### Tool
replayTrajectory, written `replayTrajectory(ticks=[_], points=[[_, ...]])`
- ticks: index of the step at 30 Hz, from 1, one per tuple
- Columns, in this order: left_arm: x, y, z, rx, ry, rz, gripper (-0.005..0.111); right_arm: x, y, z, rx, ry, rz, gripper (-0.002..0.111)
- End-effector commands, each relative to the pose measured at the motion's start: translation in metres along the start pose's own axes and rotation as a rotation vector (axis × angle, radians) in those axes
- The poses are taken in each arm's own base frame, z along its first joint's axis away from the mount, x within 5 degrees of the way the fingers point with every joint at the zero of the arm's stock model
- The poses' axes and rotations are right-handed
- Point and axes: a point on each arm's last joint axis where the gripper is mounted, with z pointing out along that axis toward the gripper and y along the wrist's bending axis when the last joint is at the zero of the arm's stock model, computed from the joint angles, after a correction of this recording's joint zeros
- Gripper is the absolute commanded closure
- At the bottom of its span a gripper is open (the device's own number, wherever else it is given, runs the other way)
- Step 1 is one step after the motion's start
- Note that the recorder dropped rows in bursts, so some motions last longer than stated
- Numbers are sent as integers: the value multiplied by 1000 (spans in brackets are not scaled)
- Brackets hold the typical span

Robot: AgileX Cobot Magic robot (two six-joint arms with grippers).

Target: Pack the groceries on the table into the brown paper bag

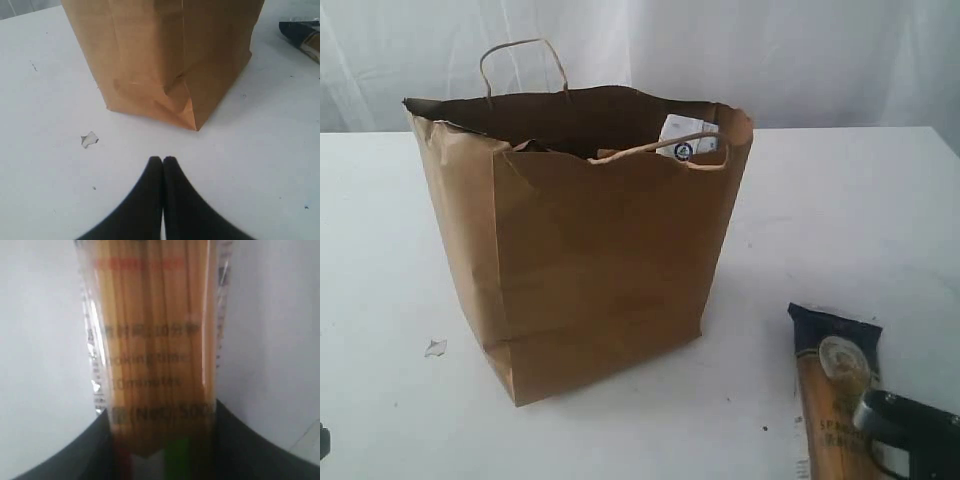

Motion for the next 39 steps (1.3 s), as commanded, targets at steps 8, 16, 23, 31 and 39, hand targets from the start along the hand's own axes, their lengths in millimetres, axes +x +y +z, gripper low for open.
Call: replayTrajectory(ticks=[8, 16, 23, 31, 39], points=[[1, 0, 0, 4, -5, -9, 107, -92, -3, -43, 241, -362, -19, 108], [1, 0, 0, 4, -5, -9, 107, -120, -16, -46, 295, -379, -76, 108], [1, 0, 0, 4, -5, -9, 107, -128, -12, -8, 166, -182, -328, 108], [1, 0, 0, 4, -5, -9, 107, -141, -7, 16, 49, -89, -541, 108], [1, 0, 0, 4, -5, -9, 107, -158, -19, 12, 53, -108, -446, 80]])
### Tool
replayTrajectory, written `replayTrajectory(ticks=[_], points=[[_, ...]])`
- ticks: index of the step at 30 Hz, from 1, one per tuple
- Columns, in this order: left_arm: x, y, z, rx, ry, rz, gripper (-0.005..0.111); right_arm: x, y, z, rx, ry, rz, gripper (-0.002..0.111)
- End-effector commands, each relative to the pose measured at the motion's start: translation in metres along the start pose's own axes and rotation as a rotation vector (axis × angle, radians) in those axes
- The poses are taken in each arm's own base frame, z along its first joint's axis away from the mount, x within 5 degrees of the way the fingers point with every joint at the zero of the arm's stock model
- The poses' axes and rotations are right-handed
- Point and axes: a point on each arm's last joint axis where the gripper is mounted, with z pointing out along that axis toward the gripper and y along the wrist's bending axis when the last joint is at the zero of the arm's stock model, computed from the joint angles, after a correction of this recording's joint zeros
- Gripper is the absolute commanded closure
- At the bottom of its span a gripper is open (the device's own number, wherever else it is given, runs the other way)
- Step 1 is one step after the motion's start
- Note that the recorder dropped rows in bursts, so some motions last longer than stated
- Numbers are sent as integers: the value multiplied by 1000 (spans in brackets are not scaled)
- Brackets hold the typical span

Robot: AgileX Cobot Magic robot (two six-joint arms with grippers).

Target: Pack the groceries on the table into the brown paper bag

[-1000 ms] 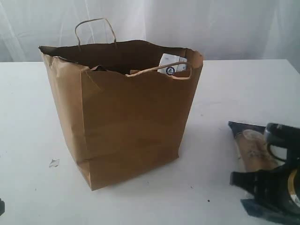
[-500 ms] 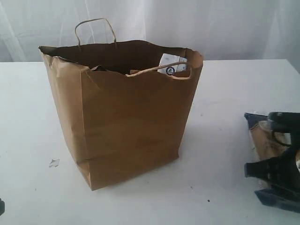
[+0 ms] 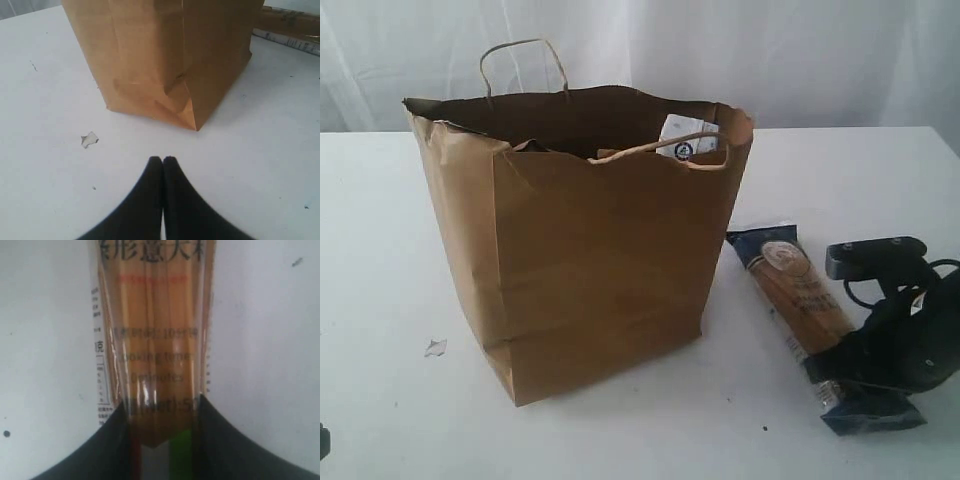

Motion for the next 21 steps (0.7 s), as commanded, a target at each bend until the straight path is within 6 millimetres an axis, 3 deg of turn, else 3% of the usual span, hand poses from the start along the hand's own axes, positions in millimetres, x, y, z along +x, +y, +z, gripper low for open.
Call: replayTrajectory(ticks=[1, 6, 11, 13, 17, 21], points=[[1, 0, 0, 4, -5, -9, 107, -4, -12, -2, 19, -23, 37, 75], [1, 0, 0, 4, -5, -9, 107, -1, -15, -3, 19, 7, 81, 64], [1, 0, 0, 4, -5, -9, 107, -11, -14, -23, 22, -86, 69, 39], [1, 0, 0, 4, -5, -9, 107, -22, -14, -35, 29, -146, 53, 32], [1, 0, 0, 4, -5, -9, 107, -52, -15, -50, 37, -243, 33, 32], [1, 0, 0, 4, -5, -9, 107, -84, -18, -48, 45, -269, 19, 32]])
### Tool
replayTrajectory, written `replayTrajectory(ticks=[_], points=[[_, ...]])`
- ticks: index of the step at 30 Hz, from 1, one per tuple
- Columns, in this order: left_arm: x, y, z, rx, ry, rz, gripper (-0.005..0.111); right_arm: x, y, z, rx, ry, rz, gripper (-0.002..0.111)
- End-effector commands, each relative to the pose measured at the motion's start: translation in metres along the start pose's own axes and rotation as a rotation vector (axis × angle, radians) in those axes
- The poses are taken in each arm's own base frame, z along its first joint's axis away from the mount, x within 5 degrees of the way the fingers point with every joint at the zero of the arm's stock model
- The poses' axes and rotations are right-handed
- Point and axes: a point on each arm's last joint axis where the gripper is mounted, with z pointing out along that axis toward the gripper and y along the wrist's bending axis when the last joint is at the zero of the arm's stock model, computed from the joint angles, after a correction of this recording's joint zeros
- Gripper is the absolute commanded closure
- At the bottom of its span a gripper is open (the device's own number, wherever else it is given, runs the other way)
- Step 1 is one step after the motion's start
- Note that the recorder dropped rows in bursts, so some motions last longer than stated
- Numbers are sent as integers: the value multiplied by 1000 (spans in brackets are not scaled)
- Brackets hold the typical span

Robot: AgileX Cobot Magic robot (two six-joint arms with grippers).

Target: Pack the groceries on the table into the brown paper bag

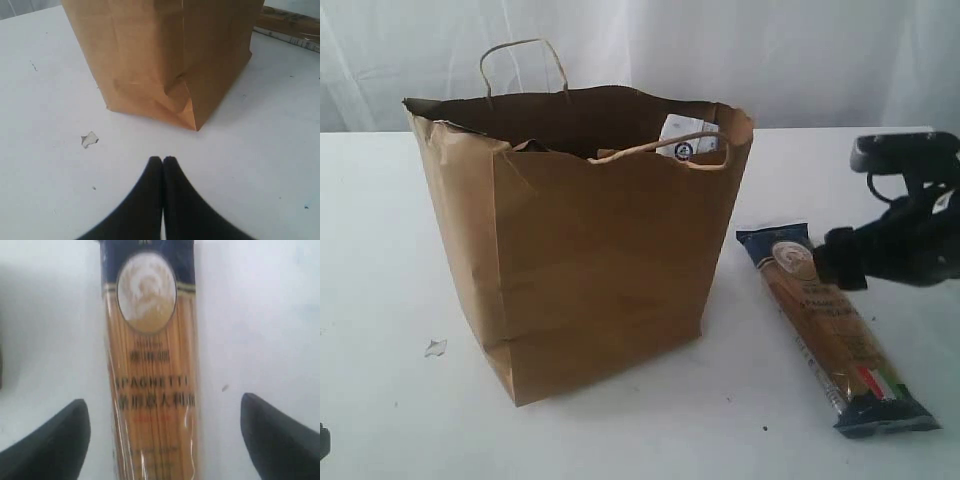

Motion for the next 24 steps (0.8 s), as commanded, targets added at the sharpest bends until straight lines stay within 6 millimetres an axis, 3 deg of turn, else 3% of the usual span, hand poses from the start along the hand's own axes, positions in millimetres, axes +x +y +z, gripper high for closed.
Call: replayTrajectory(ticks=[1, 7, 14, 21, 24], points=[[1, 0, 0, 4, -5, -9, 107, -31, -3, 12, 14, -25, -28, 32], [1, 0, 0, 4, -5, -9, 107, -57, -3, 46, 10, 26, -111, 32], [1, 0, 0, 4, -5, -9, 107, -66, 6, 94, -12, 102, -159, 31], [1, 0, 0, 4, -5, -9, 107, -70, 17, 119, -26, 106, -189, 15], [1, 0, 0, 4, -5, -9, 107, -69, 17, 127, -22, 89, -198, 13]])
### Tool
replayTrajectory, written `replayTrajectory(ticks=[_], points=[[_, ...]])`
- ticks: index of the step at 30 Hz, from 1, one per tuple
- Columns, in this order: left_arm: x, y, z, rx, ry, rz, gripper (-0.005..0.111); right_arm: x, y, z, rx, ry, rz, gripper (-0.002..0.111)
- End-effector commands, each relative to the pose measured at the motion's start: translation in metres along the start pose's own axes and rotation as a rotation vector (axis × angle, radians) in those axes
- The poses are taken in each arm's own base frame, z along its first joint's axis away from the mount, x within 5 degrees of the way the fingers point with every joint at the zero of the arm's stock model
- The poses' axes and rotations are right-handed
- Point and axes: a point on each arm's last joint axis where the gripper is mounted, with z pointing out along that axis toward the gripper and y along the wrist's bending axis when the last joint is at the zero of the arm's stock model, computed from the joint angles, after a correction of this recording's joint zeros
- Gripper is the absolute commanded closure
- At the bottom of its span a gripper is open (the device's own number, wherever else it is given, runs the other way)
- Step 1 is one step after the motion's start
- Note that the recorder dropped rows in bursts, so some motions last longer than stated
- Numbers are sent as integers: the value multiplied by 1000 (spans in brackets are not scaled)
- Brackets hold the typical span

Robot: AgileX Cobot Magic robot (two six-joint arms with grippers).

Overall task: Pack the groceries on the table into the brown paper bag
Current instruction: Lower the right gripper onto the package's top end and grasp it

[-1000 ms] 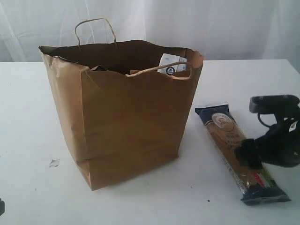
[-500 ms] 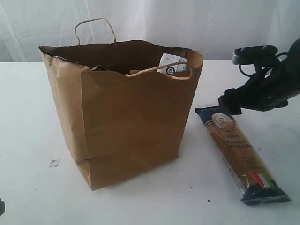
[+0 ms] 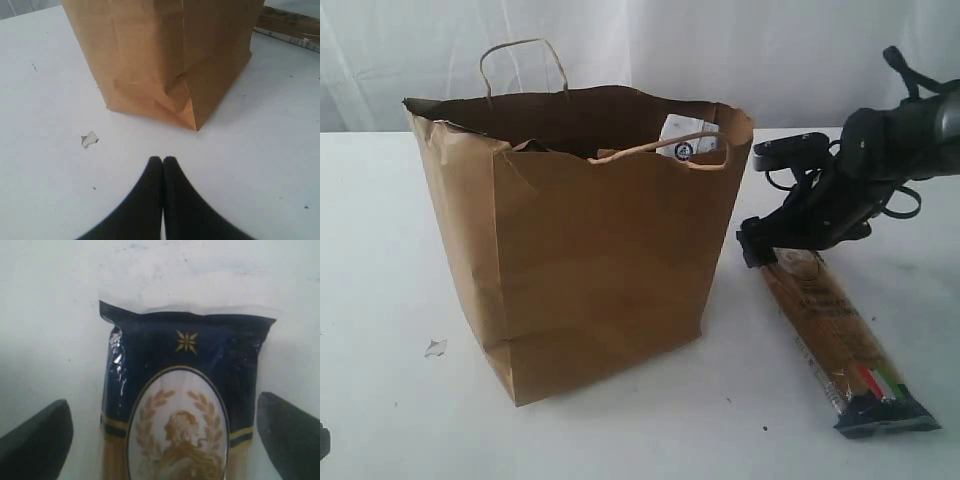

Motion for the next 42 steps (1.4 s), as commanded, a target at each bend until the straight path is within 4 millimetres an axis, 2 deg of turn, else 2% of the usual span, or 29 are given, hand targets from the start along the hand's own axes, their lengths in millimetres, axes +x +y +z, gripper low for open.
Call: replayTrajectory(ticks=[1, 12, 17, 21, 23, 24, 27, 28, 32, 33, 37, 42], points=[[1, 0, 0, 4, -5, -9, 107, -3, -1, 10, 11, -27, -38, 13], [1, 0, 0, 4, -5, -9, 107, -1, -3, 31, 33, -55, -80, 13], [1, 0, 0, 4, -5, -9, 107, 9, -2, 40, 17, 18, -78, 13], [1, 0, 0, 4, -5, -9, 107, 13, 0, 40, 2, 71, -64, 14], [1, 0, 0, 4, -5, -9, 107, 17, 1, 38, -9, 110, -60, 17], [1, 0, 0, 4, -5, -9, 107, 19, 1, 37, -14, 131, -60, 20], [1, 0, 0, 4, -5, -9, 107, 23, 2, 36, -24, 183, -34, 37], [1, 0, 0, 4, -5, -9, 107, 25, 3, 36, -25, 200, -5, 48], [1, 0, 0, 4, -5, -9, 107, 26, 3, 35, -25, 221, 56, 102], [1, 0, 0, 4, -5, -9, 107, 26, 3, 34, -25, 217, 56, 108], [1, 0, 0, 4, -5, -9, 107, 17, 3, 18, -18, 160, 57, 108], [1, 0, 0, 4, -5, -9, 107, -3, 2, -28, -2, 22, 51, 108]])
